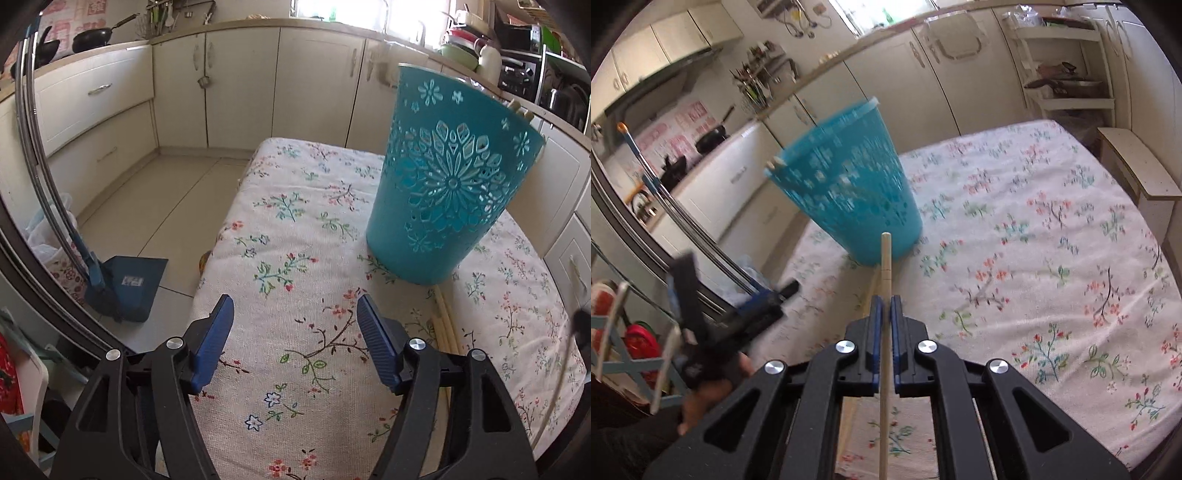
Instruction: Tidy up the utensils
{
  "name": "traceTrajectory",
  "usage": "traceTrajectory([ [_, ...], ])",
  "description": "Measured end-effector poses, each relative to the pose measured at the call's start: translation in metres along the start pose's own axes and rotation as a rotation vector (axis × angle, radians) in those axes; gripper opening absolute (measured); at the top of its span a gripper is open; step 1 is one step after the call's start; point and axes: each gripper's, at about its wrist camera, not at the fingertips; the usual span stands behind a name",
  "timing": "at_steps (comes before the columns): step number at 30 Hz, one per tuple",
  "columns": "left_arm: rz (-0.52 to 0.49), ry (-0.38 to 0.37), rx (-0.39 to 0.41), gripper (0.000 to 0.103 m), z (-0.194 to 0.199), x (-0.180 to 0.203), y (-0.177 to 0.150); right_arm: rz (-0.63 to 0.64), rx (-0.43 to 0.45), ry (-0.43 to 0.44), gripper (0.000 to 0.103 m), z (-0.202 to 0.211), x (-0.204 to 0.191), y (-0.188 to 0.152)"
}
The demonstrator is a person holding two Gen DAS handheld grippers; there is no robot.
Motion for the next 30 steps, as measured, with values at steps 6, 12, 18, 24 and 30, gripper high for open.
traceTrajectory([
  [6,-0.022,-0.002,-0.002,0.066,-0.001,0.005,0.001,0.043,0.078,0.085,0.005,0.024,-0.03,0.021],
  [12,-0.002,-0.011,-0.008,0.066,-0.002,0.001,0.0,0.067,0.111,0.119,0.001,0.031,-0.045,0.033],
  [18,0.0,-0.015,-0.011,0.066,-0.002,0.001,0.0,0.064,0.078,0.059,0.001,0.021,-0.039,0.036],
  [24,0.009,-0.027,-0.013,0.066,-0.003,-0.001,0.0,-0.102,-0.086,-0.001,0.001,-0.013,0.011,0.017],
  [30,-0.186,-0.055,0.051,0.066,0.01,0.031,0.007,-0.142,-0.157,-0.088,0.002,-0.025,0.044,-0.007],
])
Point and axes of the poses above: each gripper's, at about its wrist camera, not at the fingertips, and z roughly against the way its jaws point, x to its right, y to its top, and after that the axes turned 15 degrees about -z, right-handed
